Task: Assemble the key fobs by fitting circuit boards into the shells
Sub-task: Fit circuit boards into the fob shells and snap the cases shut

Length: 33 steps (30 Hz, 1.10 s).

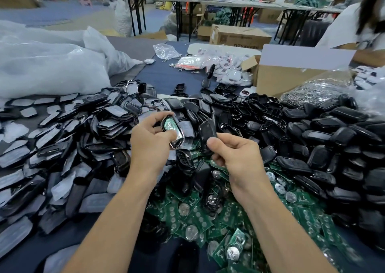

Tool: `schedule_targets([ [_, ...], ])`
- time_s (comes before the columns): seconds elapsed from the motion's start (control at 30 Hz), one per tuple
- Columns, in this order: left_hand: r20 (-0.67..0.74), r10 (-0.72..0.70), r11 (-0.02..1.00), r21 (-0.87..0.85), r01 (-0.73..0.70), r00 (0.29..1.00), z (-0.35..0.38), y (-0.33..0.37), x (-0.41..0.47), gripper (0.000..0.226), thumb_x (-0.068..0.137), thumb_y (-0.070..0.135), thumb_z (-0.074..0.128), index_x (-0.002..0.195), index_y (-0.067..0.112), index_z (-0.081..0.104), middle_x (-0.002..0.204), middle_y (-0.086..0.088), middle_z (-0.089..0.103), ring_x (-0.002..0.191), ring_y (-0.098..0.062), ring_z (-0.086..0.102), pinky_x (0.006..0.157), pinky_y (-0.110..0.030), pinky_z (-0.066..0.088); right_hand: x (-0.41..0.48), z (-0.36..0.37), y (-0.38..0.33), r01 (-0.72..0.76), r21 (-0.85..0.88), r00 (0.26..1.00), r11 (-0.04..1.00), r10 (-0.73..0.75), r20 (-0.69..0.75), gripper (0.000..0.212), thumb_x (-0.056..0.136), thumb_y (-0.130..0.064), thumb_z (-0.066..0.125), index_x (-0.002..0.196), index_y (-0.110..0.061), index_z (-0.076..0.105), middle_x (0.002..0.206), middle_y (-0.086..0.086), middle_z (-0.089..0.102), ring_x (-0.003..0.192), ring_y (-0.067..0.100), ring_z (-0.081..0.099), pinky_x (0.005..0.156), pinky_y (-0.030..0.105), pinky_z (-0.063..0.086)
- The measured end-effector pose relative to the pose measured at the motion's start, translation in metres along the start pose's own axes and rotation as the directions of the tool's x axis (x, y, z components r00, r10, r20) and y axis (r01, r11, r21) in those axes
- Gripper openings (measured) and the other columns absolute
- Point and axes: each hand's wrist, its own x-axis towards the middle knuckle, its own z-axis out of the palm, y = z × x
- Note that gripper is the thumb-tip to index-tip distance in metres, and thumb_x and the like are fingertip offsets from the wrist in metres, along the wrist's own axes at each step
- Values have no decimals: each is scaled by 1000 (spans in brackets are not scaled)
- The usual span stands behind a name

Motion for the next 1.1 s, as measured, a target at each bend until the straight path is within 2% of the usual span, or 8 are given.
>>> schedule_targets([
  [0.17, 246, -19, 997, -69, 37, 969, 11, 2, -12, 46, 85, -15, 60, 91, 24, 83, 82, -7, 79, 66, -18, 71, 56, -29, 60, 1, -6, 2, -62, 37, 994, 997, 58, 93, 6, 85, -3, 80, 87, -8, 81, 70, 5, 72, 52, 9, 53, 49, 19, 43],
  [0.37, 392, -93, 995, 0, 102, 915, 12, 1, -15, 33, 59, 6, 57, 83, 12, 80, 66, -9, 67, 53, -17, 55, 46, -24, 43, 5, -11, 5, -80, 55, 989, 995, 73, 127, 11, 86, 0, 78, 96, 2, 79, 71, 7, 72, 51, 10, 52, 48, 20, 42],
  [0.53, 365, -87, 996, 58, 70, 927, 16, -2, -17, 15, 73, 25, 63, 74, 18, 76, 54, -6, 56, 49, -13, 46, 44, -18, 36, 5, -11, 7, -91, 81, 990, 993, 82, 112, 20, 85, 1, 79, 105, 2, 74, 65, 4, 70, 48, 10, 53, 46, 21, 43],
  [0.7, 353, -15, 1000, 31, 4, 936, 16, -6, -17, 17, 78, 37, 76, 75, 20, 79, 49, -2, 53, 48, -11, 43, 49, -15, 37, 1, -9, 5, -77, 52, 991, 996, 71, 110, 31, 83, -5, 83, 113, -4, 73, 64, 3, 69, 50, 9, 57, 49, 21, 46],
  [0.8, 253, 33, 997, 64, -51, 967, 18, -8, -17, 21, 76, 35, 76, 70, 16, 76, 48, -2, 54, 49, -13, 43, 53, -20, 40, -2, -9, 5, 184, -263, 981, 947, -193, -11, 33, 75, -21, 90, 103, -29, 73, 81, -12, 78, 72, 2, 72, 65, 15, 54],
  [0.87, 202, 73, 990, 101, -95, 977, 19, -7, -18, 14, 75, 32, 76, 66, 21, 76, 46, 0, 55, 44, -12, 43, 48, -17, 40, -6, -6, 4, 317, -405, 941, 857, -336, 25, 37, 69, -30, 91, 97, -38, 68, 92, -26, 75, 87, -4, 72, 73, 9, 52],
  [1.03, 228, 94, 990, 79, -115, 969, 19, -4, -20, 3, 75, 27, 78, 72, 27, 79, 48, 1, 56, 45, -13, 47, 48, -20, 43, -9, 0, 8, 325, -482, 943, 814, -317, 101, 41, 68, -29, 91, 92, -44, 62, 88, -40, 67, 92, -14, 67, 73, 5, 51],
  [1.1, 273, 98, 989, 76, -123, 957, 18, -4, -21, 5, 79, 25, 80, 75, 29, 80, 49, -1, 57, 46, -13, 48, 49, -19, 43, -7, -3, 8, 314, -469, 947, 825, -310, 89, 39, 69, -25, 90, 92, -41, 62, 87, -34, 70, 89, -11, 69, 73, 7, 53],
])
